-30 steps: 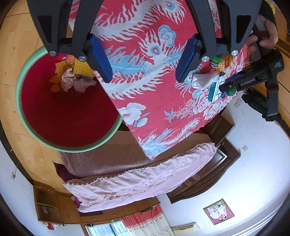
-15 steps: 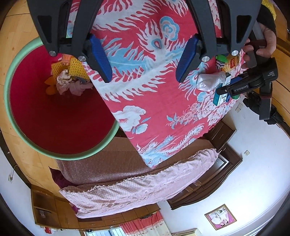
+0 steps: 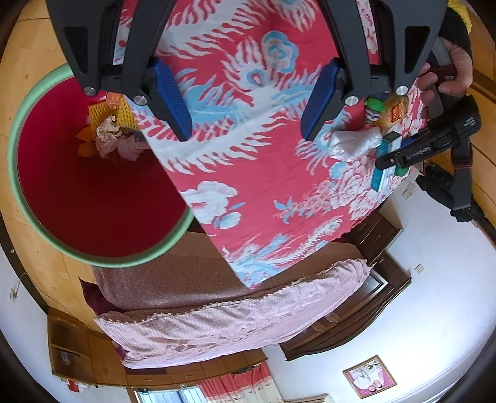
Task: Collect trash
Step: 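Grasp the white plastic bag with the right tool while the left tool holds the box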
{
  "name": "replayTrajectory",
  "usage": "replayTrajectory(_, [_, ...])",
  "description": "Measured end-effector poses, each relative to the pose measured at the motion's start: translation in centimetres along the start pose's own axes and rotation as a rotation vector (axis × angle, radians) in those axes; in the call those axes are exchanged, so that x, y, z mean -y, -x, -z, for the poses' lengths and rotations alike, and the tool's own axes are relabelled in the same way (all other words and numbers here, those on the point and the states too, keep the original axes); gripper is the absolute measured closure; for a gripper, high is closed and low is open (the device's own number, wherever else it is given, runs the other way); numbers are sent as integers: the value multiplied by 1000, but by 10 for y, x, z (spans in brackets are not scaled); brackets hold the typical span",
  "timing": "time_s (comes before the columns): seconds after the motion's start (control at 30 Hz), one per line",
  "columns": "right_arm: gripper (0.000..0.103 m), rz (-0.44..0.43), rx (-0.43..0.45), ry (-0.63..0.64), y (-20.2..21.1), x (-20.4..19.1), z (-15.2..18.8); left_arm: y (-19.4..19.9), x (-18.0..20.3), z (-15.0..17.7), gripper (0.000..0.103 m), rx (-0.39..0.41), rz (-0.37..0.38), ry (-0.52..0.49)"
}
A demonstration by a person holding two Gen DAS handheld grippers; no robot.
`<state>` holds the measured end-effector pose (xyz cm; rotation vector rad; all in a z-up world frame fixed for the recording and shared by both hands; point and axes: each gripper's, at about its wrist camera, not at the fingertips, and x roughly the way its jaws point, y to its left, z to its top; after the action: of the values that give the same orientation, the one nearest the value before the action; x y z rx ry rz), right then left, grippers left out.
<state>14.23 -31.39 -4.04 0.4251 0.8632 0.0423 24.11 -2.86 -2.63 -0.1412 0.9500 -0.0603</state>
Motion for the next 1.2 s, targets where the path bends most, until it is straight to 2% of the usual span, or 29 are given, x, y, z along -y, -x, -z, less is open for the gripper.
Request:
replayTrajectory(0.13, [28, -18, -1, 44, 4, -20, -1, 24, -12, 2, 52, 31, 23, 23])
replayTrajectory(0.3, [27, -47, -32, 109, -1, -53, 1, 48, -35, 14, 52, 58, 9, 63])
replayTrajectory(0.37, [17, -56, -42, 136, -6, -66, 3, 58, -45, 21, 52, 79, -18, 64])
replayTrajectory(0.43, [14, -65, -48, 166, -11, -79, 5, 65, -54, 26, 52, 95, -37, 70])
replayTrajectory(0.67, [11, -35, -92, 254, -44, -117, 6, 68, -84, 44, 52, 85, -62, 125])
replayTrajectory(0.83, [8, -16, -128, 287, -66, -130, 5, 66, -95, 49, 52, 79, -75, 147])
replayTrajectory(1.2, [9, 25, -132, 301, -92, -141, 7, 61, -95, 55, 52, 64, -58, 148])
